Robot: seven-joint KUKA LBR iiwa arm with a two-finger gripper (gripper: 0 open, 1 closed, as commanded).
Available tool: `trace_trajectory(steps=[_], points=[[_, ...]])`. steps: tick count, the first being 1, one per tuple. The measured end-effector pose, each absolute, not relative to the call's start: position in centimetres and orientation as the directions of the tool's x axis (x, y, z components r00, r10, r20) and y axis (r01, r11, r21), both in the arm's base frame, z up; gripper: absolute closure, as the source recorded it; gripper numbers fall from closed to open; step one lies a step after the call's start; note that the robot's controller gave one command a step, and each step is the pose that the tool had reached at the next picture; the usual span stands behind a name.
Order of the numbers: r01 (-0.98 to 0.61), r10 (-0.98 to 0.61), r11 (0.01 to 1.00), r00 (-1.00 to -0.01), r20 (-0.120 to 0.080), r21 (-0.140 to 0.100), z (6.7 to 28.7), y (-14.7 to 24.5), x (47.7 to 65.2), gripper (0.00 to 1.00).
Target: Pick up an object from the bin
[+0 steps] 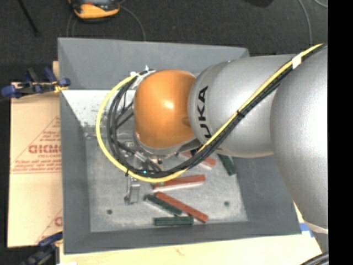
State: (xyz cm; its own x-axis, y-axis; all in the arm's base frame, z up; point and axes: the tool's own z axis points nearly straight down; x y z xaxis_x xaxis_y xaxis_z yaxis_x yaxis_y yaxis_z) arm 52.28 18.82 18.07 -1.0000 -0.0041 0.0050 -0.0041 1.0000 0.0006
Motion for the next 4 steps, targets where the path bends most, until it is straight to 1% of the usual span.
trace_trajectory(steps=[1,2,3,4], points=[[0.000,0.000,1.000,-1.000,-0.003,0.002,18.5,18.7,52.5,0.00],[-0.084,-0.084,0.996,-0.996,-0.004,0.001,16.5,15.1,52.5,0.00],[-0.062,-0.062,0.998,-0.998,-0.001,0.000,17.5,11.0,56.4,0.00],[-0.193,-0.193,0.981,-0.981,-0.006,-0.001,15.2,10.6,54.1,0.00]])
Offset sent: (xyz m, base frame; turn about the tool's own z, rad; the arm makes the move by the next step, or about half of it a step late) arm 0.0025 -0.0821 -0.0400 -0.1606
